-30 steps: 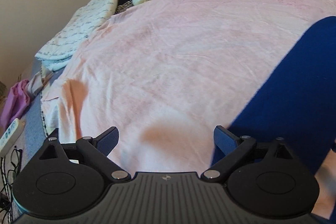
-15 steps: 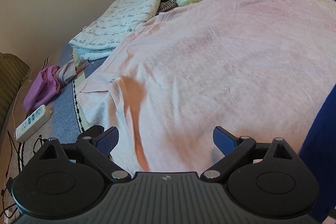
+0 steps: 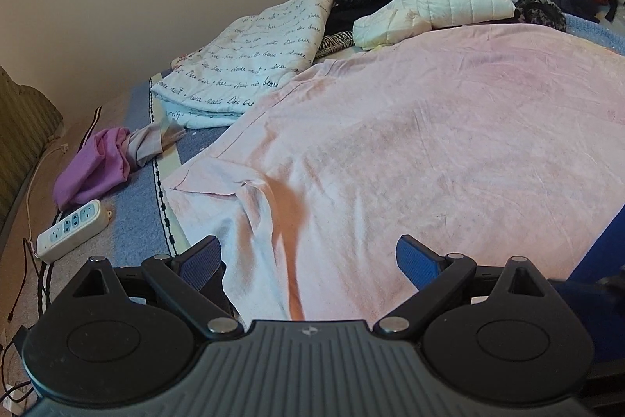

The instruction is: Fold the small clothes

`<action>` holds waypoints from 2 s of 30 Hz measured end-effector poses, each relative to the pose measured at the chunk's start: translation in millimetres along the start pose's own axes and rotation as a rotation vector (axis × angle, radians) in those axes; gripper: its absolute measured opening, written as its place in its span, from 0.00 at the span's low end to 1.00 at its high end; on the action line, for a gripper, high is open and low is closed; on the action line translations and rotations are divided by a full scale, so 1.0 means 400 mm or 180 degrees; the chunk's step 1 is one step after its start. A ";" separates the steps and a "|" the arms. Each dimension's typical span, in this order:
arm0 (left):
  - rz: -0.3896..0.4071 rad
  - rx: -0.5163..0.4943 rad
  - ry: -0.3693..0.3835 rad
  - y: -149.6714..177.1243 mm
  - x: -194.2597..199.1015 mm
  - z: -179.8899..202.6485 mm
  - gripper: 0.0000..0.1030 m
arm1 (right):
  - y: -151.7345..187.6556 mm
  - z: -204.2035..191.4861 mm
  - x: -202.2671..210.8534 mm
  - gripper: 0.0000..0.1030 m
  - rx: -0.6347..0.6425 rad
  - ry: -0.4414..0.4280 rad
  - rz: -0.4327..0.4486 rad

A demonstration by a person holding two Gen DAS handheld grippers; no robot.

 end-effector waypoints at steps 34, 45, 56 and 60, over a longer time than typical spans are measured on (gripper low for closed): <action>-0.0042 -0.0138 0.0346 -0.003 0.025 0.108 0.94 | 0.083 0.110 0.154 0.06 -0.0103 0.0265 0.0318; -0.0137 -0.0497 0.0493 0.036 0.024 0.226 0.94 | 0.204 0.428 0.312 0.36 -0.1876 0.0651 0.0594; -0.0018 -0.0885 0.0748 0.069 0.064 0.391 0.95 | 0.017 0.365 0.207 0.72 -0.1164 0.0804 0.0367; -0.0082 -0.0999 0.0788 0.101 0.055 0.430 0.95 | -0.027 0.309 0.116 0.78 -0.0579 0.1232 0.0034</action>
Point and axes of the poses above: each gripper's, at about its wrist camera, not at the fingertips, and x roughly against the way its jaws point, z to its right, y to its underside, the point moved 4 cm from there along -x, roughly the way its jaws point, and after that the axes turned 8 degrees about -z, right-handed, at the moved point
